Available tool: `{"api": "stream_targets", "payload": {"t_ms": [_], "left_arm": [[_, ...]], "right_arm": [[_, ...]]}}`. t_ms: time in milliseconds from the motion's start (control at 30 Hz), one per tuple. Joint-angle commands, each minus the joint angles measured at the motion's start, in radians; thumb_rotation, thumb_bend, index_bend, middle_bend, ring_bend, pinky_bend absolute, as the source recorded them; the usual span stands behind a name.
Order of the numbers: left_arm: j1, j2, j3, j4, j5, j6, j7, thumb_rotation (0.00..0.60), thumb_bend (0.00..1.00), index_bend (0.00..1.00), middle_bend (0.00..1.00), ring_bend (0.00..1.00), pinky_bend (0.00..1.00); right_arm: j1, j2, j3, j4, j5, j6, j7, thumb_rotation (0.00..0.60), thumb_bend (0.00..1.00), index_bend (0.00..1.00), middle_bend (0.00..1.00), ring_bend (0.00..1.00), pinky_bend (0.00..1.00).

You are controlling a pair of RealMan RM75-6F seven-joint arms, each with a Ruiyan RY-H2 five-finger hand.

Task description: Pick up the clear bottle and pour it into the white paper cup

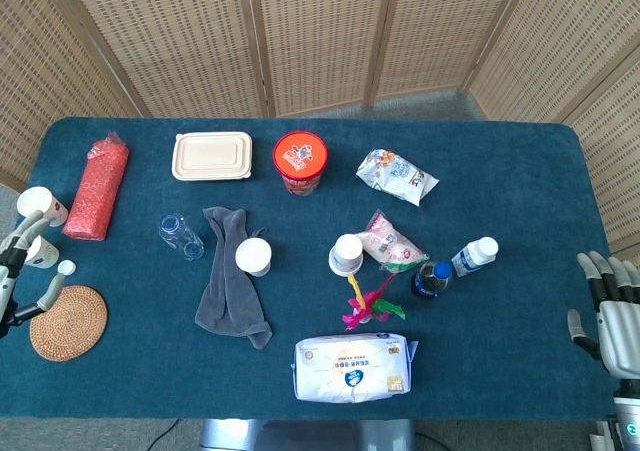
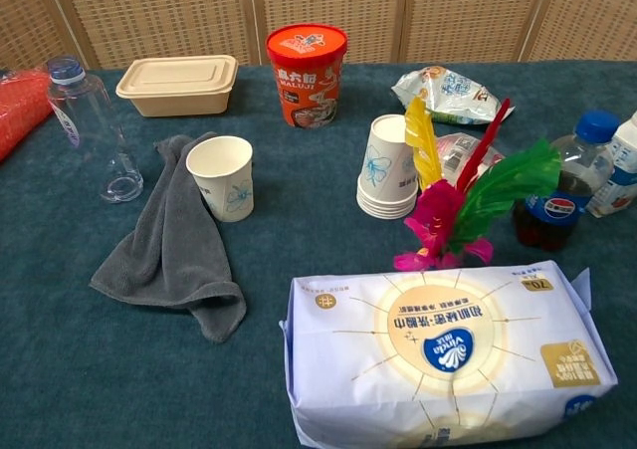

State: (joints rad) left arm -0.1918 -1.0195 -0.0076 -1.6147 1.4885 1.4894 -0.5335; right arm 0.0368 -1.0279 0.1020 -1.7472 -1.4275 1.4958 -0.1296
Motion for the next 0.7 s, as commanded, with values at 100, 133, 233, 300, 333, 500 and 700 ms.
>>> {"api": "stream_targets", "payload": {"t_ms": [100,133,233,300,333,500,700], "left_arm": [[0.041,0.089,0.023,-0.112,-0.043,-0.007,0.256,0.230,0.42,0.03,0.00,0.00,0.03],[0.044,0.103,0.027,-0.133,-0.048,-0.013,0.285,0.229,0.42,0.03,0.00,0.00,0.03],[0.051,0.155,0.043,-0.196,-0.057,-0.037,0.368,0.228,0.42,0.04,0.00,0.00,0.02],[0.056,0.188,0.053,-0.237,-0.073,-0.053,0.442,0.223,0.42,0.08,0.02,0.00,0.02],[0.058,0.195,0.053,-0.252,-0.082,-0.053,0.477,0.222,0.42,0.09,0.03,0.00,0.02],[0.071,0.198,0.048,-0.314,-0.108,-0.047,0.573,0.219,0.42,0.07,0.03,0.00,0.01],[0.063,0.191,0.034,-0.317,-0.127,-0.074,0.592,0.221,0.42,0.06,0.02,0.00,0.01]], "right_arm": [[-0.001,0.007,-0.004,-0.005,0.001,0.002,-0.023,0.600,0.51,0.00,0.00,0.00,0.08],[-0.001,0.007,-0.005,-0.004,0.003,0.001,-0.024,0.600,0.51,0.00,0.00,0.00,0.08],[-0.003,0.008,-0.008,-0.001,0.014,-0.005,-0.030,0.600,0.51,0.00,0.00,0.00,0.07],[-0.004,0.009,-0.010,-0.002,0.024,-0.010,-0.036,0.600,0.51,0.00,0.00,0.00,0.06],[-0.004,0.009,-0.009,-0.002,0.028,-0.011,-0.037,0.600,0.51,0.00,0.00,0.00,0.05],[-0.005,0.005,-0.007,0.002,0.039,-0.010,-0.038,0.600,0.51,0.00,0.00,0.00,0.05],[0.001,0.001,-0.006,-0.002,0.047,-0.019,-0.050,0.600,0.51,0.00,0.00,0.00,0.05]]}}
